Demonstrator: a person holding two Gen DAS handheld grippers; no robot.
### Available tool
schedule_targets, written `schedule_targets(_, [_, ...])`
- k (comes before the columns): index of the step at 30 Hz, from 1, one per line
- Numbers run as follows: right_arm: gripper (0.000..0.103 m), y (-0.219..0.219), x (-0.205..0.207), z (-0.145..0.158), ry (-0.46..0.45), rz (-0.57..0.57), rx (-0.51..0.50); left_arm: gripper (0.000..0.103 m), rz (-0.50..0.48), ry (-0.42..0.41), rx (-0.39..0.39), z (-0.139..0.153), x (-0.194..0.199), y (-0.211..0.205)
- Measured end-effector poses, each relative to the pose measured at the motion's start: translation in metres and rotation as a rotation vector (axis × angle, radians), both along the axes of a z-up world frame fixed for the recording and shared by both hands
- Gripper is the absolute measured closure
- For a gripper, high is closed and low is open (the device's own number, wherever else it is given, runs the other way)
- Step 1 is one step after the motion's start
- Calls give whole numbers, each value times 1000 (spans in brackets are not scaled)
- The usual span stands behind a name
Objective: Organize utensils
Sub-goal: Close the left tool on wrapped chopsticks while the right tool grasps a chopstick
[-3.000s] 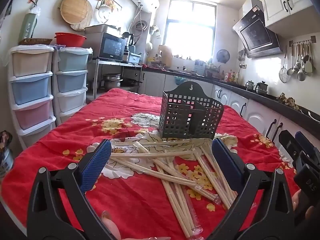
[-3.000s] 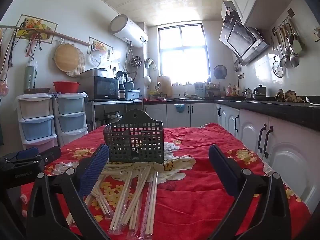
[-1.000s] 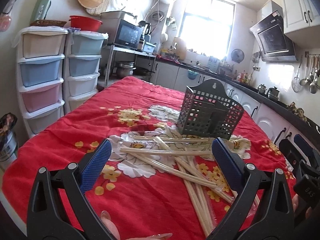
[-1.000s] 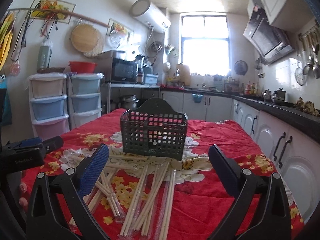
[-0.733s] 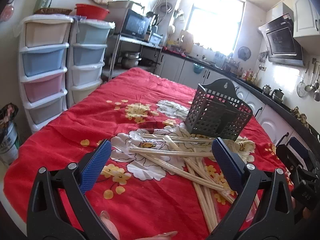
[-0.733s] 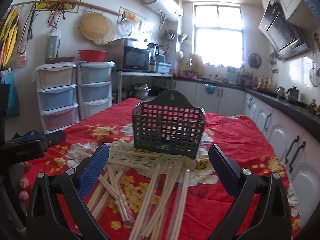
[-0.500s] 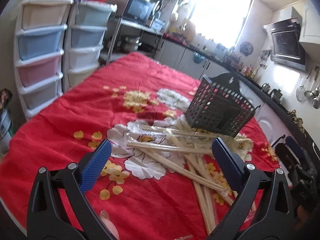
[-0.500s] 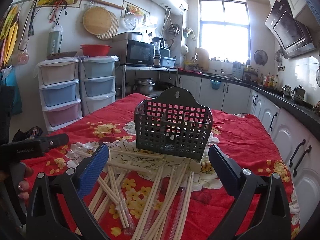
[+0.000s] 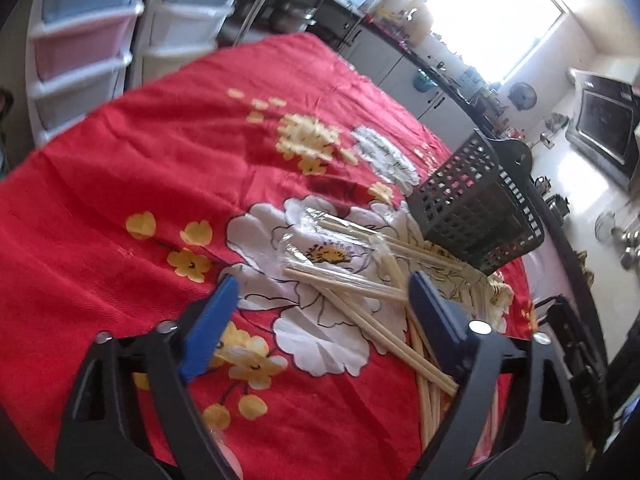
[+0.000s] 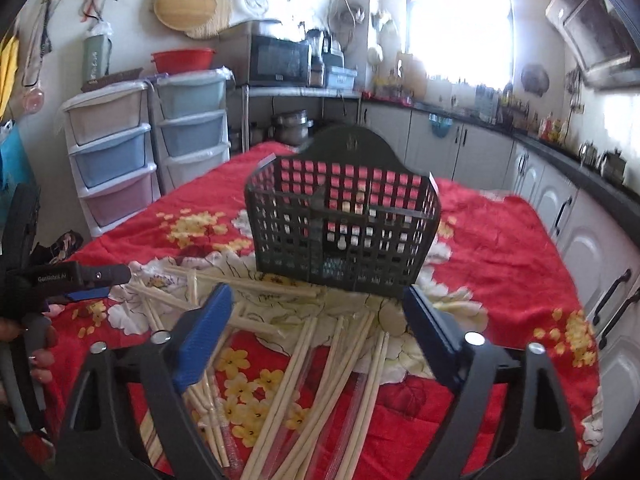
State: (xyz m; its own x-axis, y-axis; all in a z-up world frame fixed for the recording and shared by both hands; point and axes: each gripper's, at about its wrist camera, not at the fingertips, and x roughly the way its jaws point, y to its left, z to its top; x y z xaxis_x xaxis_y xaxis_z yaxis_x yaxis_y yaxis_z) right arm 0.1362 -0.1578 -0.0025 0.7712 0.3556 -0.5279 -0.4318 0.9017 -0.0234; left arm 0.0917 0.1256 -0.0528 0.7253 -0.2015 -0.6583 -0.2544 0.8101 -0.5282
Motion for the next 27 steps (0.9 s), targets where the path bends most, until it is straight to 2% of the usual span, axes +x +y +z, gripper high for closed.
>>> schedule_targets(9, [49, -9, 48, -32, 230, -4, 11, 46, -2, 19, -134, -11, 7, 13])
schedule_targets(14, [56, -17, 70, -46, 328, -23, 60, 58, 8, 31, -182, -16, 9, 20])
schedule_targets(18, [58, -21, 84, -54, 391, -35, 86, 66, 14, 41, -208, -17, 10, 22])
schedule_targets(23, [60, -26, 98, -62, 451, -40, 117, 67, 20, 50, -270, -19, 8, 27])
schedule_targets(26, [66, -29, 105, -63, 474, -41, 142, 71, 19, 54, -283, -21, 10, 27])
schedule_targets(27, [72, -31, 107, -64, 486, -39, 157, 74, 17, 53, -290, -21, 10, 27])
